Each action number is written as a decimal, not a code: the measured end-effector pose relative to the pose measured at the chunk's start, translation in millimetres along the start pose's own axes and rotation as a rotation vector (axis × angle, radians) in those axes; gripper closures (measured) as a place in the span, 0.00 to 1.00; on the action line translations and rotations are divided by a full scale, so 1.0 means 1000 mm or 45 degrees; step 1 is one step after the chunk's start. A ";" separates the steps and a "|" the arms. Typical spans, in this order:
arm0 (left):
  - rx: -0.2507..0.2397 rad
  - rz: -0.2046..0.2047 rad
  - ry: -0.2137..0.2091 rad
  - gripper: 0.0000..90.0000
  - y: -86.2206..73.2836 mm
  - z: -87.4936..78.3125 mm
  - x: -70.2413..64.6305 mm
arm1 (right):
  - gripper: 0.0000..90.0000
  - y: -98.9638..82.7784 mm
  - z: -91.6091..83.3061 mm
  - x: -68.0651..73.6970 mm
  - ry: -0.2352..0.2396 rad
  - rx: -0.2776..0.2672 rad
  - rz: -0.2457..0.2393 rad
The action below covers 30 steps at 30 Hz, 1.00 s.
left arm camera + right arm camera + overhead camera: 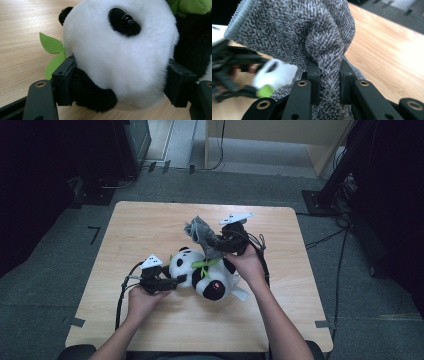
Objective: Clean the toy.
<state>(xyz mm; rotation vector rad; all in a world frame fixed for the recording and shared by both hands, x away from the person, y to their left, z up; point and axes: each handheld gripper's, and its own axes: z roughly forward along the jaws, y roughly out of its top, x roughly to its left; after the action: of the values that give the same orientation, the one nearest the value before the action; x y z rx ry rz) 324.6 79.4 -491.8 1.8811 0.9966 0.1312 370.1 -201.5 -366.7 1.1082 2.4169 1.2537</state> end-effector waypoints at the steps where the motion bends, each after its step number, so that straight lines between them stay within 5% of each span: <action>1: 0.000 0.000 0.001 0.28 0.000 0.000 0.000 | 0.85 -0.001 -0.003 0.005 0.021 -0.005 -0.015; 8: 0.001 0.001 0.013 0.28 0.000 0.000 -0.002 | 0.84 -0.029 0.009 0.042 0.169 0.076 -0.088; 10: 0.014 0.026 0.023 0.29 0.000 0.000 -0.004 | 0.85 -0.041 0.019 0.047 0.175 0.102 -0.112; 12: 0.024 0.033 0.034 0.30 0.000 0.001 -0.004 | 0.85 -0.052 0.024 0.046 0.185 0.057 -0.125; 15: 0.028 0.035 0.049 0.31 0.001 0.002 -0.008 | 0.85 -0.054 0.023 0.046 0.115 0.050 -0.210; 30: 0.034 0.039 0.044 0.31 0.003 0.002 -0.008 | 0.84 -0.061 0.018 0.020 0.072 -0.006 -0.072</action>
<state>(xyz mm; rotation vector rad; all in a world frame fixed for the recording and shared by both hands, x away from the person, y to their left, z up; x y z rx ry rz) 322.4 72.0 -487.8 1.9250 0.9978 0.1697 332.1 -198.4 -421.5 1.0084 2.4670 1.2892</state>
